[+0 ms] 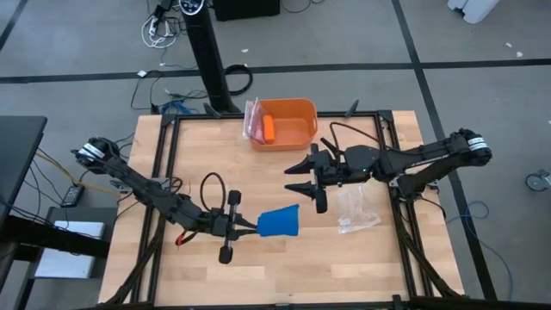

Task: Roll bandage
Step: Roll the blue bandage

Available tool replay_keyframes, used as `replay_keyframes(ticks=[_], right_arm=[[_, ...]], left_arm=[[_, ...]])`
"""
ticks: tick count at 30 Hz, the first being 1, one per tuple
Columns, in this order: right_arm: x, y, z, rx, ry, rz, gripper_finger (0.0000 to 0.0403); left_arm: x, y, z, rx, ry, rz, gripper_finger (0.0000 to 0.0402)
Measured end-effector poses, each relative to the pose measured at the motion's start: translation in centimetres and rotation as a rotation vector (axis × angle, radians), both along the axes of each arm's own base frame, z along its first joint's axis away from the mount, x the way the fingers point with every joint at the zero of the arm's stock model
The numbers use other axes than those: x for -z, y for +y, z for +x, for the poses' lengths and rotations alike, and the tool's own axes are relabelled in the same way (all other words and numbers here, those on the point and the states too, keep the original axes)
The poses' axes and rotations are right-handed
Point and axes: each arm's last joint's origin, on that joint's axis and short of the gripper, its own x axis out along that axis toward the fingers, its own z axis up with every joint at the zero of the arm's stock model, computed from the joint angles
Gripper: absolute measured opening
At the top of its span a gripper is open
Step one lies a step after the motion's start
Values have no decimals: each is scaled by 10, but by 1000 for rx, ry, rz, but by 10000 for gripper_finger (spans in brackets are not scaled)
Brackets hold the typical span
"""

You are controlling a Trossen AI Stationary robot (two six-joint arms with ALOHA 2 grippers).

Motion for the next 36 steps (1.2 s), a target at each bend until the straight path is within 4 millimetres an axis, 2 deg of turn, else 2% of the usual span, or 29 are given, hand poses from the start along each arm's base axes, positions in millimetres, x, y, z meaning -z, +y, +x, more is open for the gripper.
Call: replay_keyframes(ticks=[7,15,19,25,31,36], right_arm=[[-6,1,-21,-25,53,-81,219],[9,35,-26,-73,132,-223,219],[17,52,-23,-85,140,-202,223],[12,68,-25,-127,76,-157,235],[9,77,-30,-128,46,-138,244],[9,75,-23,-101,9,-111,245]], left_arm=[[-3,-1,0,48,-23,-62,8],[-17,0,-2,55,-149,-140,8],[-21,1,-3,47,-181,-163,8],[-22,2,-3,41,-196,-173,8],[-23,2,-3,40,-200,-172,8],[-23,2,-3,37,-207,-166,8]])
